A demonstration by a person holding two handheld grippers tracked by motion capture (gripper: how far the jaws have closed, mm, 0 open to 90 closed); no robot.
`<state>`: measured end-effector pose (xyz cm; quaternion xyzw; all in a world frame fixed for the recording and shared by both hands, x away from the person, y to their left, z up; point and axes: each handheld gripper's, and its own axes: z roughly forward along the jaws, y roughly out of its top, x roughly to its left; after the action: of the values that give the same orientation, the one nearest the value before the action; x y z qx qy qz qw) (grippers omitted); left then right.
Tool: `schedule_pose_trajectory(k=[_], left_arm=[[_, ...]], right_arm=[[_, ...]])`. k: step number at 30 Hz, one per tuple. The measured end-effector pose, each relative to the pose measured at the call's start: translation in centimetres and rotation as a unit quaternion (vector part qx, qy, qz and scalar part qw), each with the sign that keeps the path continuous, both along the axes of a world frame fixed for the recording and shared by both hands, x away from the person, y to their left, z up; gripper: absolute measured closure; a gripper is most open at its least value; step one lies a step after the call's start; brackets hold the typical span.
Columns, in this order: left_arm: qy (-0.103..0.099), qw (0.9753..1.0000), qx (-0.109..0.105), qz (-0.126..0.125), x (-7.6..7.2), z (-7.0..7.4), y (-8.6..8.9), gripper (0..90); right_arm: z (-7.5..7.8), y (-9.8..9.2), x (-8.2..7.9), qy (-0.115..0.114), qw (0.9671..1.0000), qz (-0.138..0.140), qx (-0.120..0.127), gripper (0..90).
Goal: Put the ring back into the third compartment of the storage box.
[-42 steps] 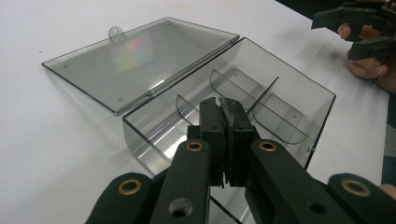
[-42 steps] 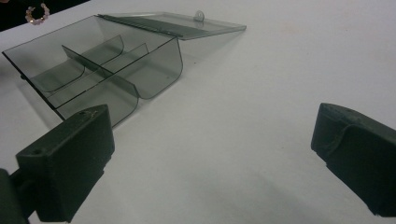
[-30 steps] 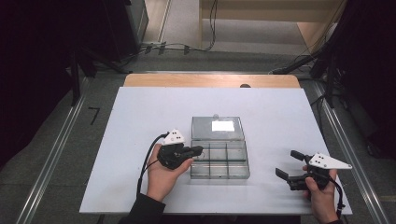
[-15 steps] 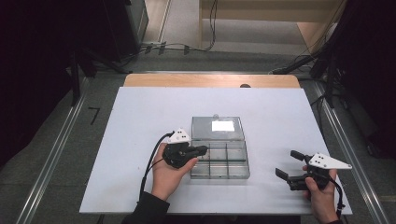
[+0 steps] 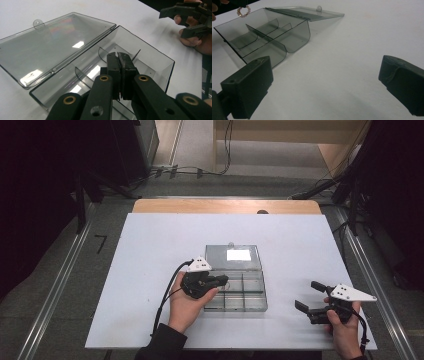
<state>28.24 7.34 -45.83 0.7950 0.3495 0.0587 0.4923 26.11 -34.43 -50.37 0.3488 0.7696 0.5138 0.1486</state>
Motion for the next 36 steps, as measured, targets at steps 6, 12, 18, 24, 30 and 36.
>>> schedule_pose_trajectory(k=[6, 12, 18, 24, 30, 36], left_arm=[[0.002, 1.0, -0.003, -0.002, 0.3, 0.0, -0.6, 88.3], [0.003, 1.0, -0.004, -0.006, 0.6, -0.1, -1.3, 88.3], [0.004, 1.0, -0.004, -0.008, 0.8, -0.3, -2.0, 88.3], [0.002, 0.9999, -0.004, -0.013, 1.1, -0.2, -2.7, 88.3], [0.003, 0.9999, -0.004, -0.015, 1.4, -0.4, -3.3, 88.3], [0.004, 0.9998, -0.007, -0.017, 1.7, -0.5, -3.8, 88.3]], right_arm=[[0.0, 0.0, 0.0, 0.0, 1.0, 0.0, 0.0, 0.0], [0.0, 0.0, 0.0, 0.0, 1.0, 0.001, 0.0, 0.0], [0.0, 0.0, 0.0, 0.0, 1.0, 0.001, 0.0, 0.0], [0.0, 0.0, 0.0, 0.001, 1.0, 0.0, -0.001, 0.0], [0.0, 0.0, 0.0, 0.001, 1.0, 0.0, -0.001, 0.0], [0.0, 0.0, 0.0, 0.001, 1.0, 0.001, 0.0, 0.0]])
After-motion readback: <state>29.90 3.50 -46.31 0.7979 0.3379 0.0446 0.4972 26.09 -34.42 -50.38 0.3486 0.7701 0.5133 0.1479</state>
